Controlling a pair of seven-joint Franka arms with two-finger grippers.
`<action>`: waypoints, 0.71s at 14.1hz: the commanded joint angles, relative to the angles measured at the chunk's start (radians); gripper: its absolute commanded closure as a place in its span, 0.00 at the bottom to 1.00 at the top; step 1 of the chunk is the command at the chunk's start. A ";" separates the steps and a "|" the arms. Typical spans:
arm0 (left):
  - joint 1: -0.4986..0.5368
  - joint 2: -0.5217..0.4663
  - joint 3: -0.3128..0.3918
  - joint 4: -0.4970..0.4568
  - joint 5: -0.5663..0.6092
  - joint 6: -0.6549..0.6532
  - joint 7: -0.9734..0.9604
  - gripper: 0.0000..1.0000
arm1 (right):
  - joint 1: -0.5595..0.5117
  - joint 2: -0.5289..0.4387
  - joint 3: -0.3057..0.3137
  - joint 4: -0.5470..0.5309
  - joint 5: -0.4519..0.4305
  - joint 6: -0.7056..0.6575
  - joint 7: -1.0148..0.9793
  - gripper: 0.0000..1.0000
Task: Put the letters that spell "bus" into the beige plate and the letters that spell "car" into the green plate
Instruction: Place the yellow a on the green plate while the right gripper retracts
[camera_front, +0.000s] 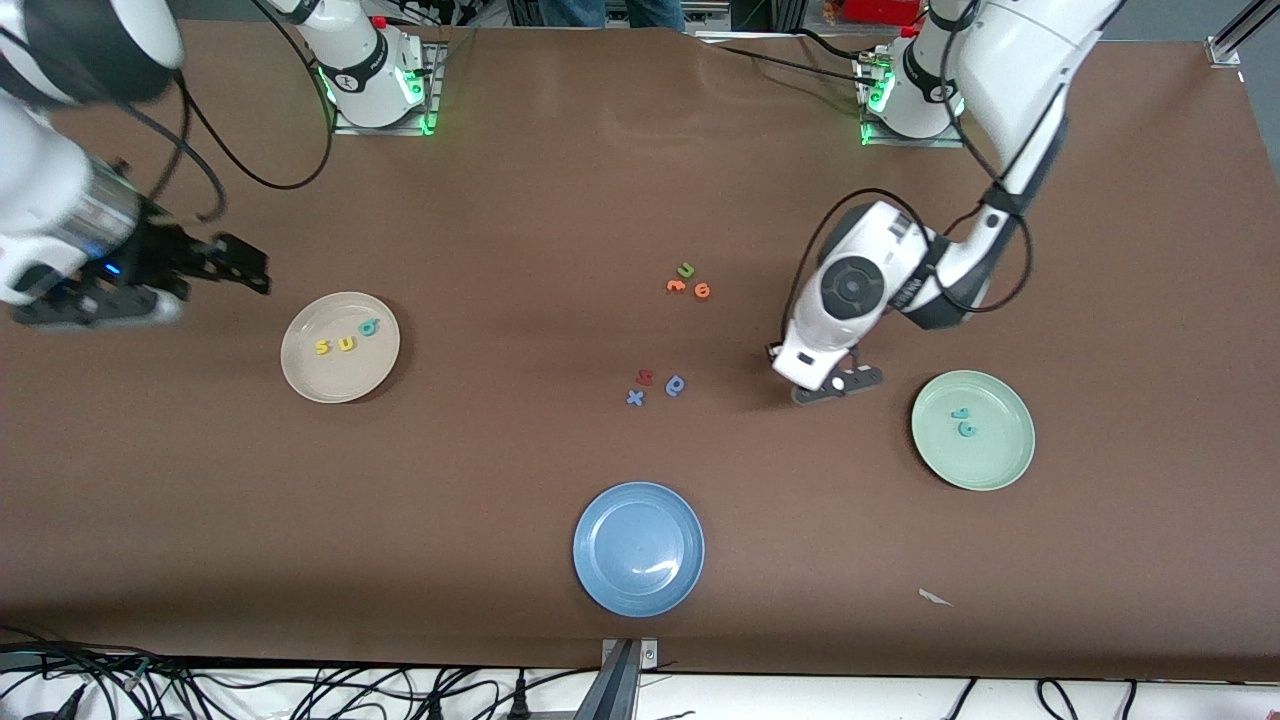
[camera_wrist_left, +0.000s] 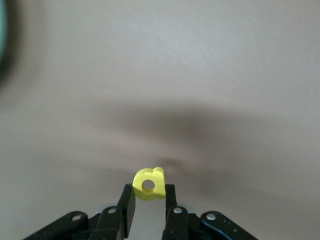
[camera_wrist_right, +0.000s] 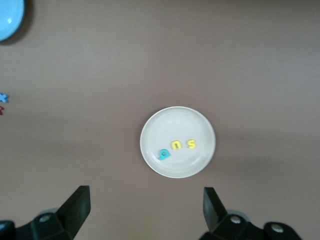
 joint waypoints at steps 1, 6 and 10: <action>0.092 0.000 0.007 0.086 0.030 -0.120 0.222 0.85 | 0.011 -0.039 -0.049 -0.031 -0.009 -0.004 -0.029 0.00; 0.131 0.025 0.134 0.121 0.076 -0.128 0.574 0.85 | 0.020 -0.066 -0.059 -0.045 -0.018 -0.036 -0.004 0.00; 0.137 0.140 0.162 0.221 0.200 -0.125 0.761 0.28 | 0.022 -0.060 -0.047 -0.042 -0.022 -0.034 0.062 0.00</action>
